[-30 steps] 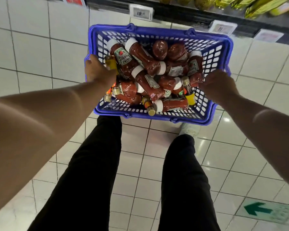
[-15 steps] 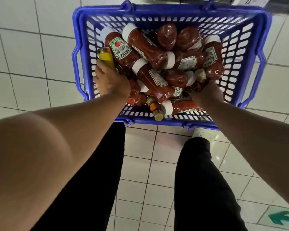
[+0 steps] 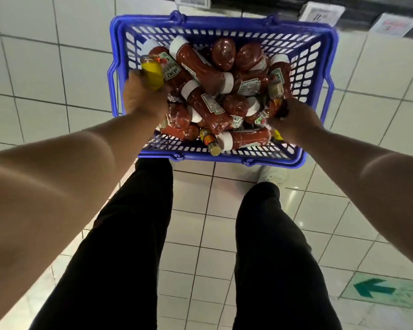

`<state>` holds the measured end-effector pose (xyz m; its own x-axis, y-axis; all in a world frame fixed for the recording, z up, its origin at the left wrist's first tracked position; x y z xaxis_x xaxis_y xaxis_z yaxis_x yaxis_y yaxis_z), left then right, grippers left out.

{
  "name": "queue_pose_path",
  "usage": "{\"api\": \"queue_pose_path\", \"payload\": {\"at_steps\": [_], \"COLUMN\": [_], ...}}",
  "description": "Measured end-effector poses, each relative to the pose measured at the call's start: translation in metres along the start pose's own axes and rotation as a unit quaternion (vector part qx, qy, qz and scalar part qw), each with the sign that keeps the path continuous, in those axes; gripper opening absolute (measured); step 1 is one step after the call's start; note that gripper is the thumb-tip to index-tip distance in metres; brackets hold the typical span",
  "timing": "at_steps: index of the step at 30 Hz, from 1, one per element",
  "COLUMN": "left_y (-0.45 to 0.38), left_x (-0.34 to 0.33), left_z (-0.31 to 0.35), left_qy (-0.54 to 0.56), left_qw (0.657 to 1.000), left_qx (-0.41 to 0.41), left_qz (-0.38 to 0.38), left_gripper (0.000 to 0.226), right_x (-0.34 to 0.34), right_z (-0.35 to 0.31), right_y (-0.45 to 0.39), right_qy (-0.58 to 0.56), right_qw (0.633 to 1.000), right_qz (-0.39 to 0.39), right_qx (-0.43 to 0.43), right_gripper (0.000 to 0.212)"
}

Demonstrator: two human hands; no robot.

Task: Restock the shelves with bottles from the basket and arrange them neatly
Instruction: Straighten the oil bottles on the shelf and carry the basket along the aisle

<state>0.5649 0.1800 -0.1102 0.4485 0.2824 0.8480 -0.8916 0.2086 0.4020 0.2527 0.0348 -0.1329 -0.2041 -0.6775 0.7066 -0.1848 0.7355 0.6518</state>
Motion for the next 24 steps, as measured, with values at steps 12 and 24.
{"api": "queue_pose_path", "payload": {"at_steps": [12,24], "left_y": [0.148,0.261], "left_x": [0.202,0.477], "left_z": [0.174,0.316], "left_qy": [0.227,0.431], "left_qw": [0.945,0.825], "left_qx": [-0.095,-0.288], "left_qz": [-0.213,-0.227], "left_gripper": [0.050,0.080], "right_x": [0.218,0.435], "right_z": [-0.125,-0.248], "right_y": [0.169,0.360], "right_qy": [-0.323,-0.519], "right_qw": [0.944,0.821], "right_qz": [-0.002,-0.015], "right_qx": [0.074,0.239], "right_gripper": [0.012,0.015]}}
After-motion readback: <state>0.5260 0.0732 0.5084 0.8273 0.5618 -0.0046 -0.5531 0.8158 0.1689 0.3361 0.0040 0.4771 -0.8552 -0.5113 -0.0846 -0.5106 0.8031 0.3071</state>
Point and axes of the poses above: each hand's wrist, its own y-axis away from the middle knuckle, its own x-axis out of the back of the hand, z = x × y, the point moved 3 cm from there along -y, towards the middle knuckle, and after that the axes turned 10 degrees about z, right-handed, at the moved point
